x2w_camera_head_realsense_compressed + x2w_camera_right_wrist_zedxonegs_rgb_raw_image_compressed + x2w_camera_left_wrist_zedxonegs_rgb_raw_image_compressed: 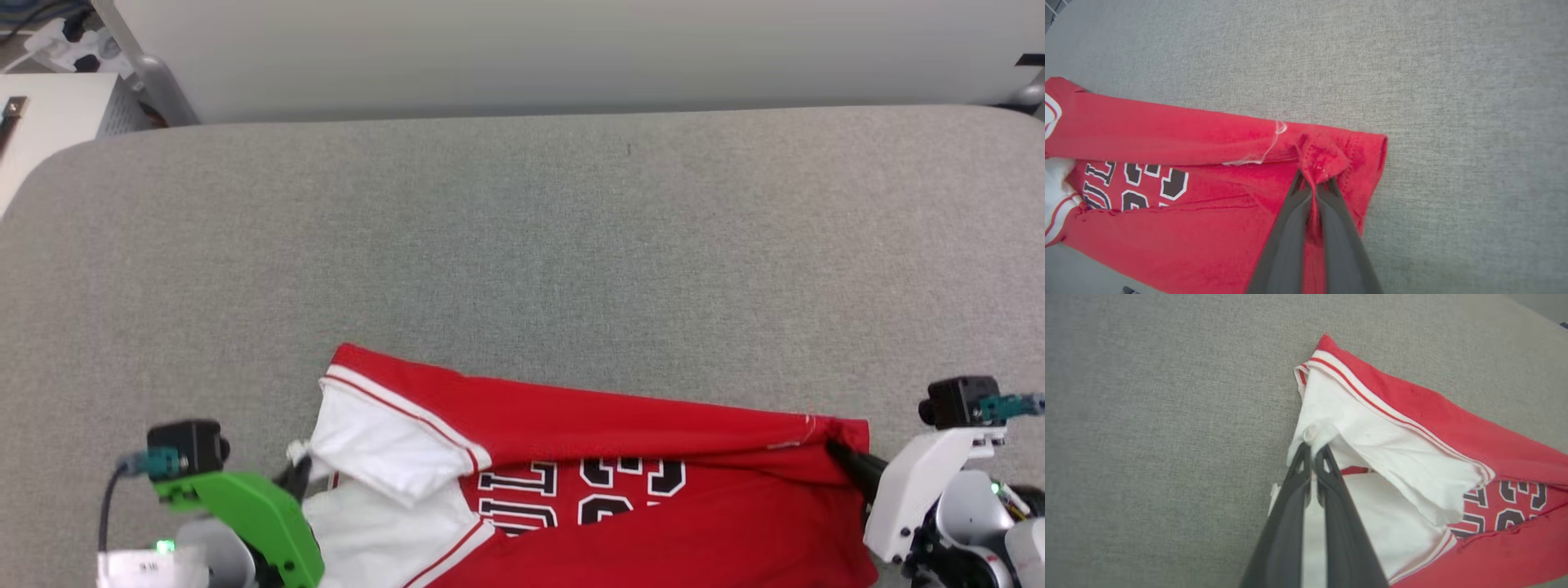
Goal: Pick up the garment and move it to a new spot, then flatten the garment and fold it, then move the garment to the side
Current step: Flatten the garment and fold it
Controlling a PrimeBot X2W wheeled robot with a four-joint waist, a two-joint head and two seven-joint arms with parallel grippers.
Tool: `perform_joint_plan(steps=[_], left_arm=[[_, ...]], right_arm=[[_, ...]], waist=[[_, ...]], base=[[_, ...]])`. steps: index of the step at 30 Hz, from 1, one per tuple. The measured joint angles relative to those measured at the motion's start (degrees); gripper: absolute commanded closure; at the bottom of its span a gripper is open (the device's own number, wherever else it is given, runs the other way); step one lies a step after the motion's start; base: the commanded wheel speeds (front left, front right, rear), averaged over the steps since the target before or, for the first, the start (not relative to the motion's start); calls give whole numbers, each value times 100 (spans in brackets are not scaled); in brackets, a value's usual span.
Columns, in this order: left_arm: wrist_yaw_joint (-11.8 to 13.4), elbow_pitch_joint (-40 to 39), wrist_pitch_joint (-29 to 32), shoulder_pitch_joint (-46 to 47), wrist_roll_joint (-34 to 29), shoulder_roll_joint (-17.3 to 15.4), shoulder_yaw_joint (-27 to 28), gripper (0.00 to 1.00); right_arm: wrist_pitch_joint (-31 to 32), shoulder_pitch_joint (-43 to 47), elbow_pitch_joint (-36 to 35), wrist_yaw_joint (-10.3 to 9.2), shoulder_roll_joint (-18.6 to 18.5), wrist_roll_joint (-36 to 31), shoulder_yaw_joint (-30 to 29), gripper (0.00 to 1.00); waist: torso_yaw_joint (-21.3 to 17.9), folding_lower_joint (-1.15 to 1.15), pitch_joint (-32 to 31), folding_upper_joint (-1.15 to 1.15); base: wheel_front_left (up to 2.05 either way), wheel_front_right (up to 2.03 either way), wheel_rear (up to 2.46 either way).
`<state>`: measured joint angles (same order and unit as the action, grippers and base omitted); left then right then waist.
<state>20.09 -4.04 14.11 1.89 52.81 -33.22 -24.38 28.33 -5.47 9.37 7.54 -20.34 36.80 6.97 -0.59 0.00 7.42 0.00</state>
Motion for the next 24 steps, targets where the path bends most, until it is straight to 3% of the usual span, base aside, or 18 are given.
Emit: perform_joint_plan(steps=[6, 11, 12, 13, 14, 15, 16, 17, 24], left_arm=[[77, 192, -4, -593, 272, 334, -280, 100], [-109, 591, -73, -595, 326, 560, -357, 100], [-141, 655, -79, -584, 333, 600, -358, 100], [-181, 717, -103, -570, 343, 625, -365, 100], [-207, 755, -104, -553, 353, 633, -370, 99], [-248, 802, -107, -523, 359, 636, -374, 60], [-283, 839, -134, -503, 371, 648, -370, 4], [-316, 866, -167, -495, 371, 656, -368, 0], [-356, 677, -668, -369, 220, 642, -220, 0]], right_arm=[[-322, 486, 157, 0, 347, -198, -334, 100], [-464, 655, 234, 0, 542, -314, -383, 99], [-495, 656, 248, 0, 573, -320, -403, 90], [-499, 656, 264, 0, 591, -330, -411, 33], [-500, 656, 276, 0, 599, -331, -416, 0], [-520, 656, 277, 0, 602, -336, -419, 0], [-558, 659, 264, 0, 603, -355, -421, 0], [-597, 661, 243, 0, 617, -361, -432, 0], [-818, 900, -287, 0, 630, -523, -589, 0]], waist=[[40, 0, -95, 0], [33, 0, -52, 0], [30, 0, -45, 0], [28, 0, -44, 0], [28, 0, -49, 0], [27, 0, -57, 0], [27, 0, -70, 0], [28, 0, -86, 0], [39, 0, -264, 0]], base=[[0, 0, 0], [0, 0, 0], [0, 0, 0], [0, 0, 0], [0, 0, 0], [0, 0, 0], [0, 0, 0], [0, 0, 0], [0, 0, 0]])
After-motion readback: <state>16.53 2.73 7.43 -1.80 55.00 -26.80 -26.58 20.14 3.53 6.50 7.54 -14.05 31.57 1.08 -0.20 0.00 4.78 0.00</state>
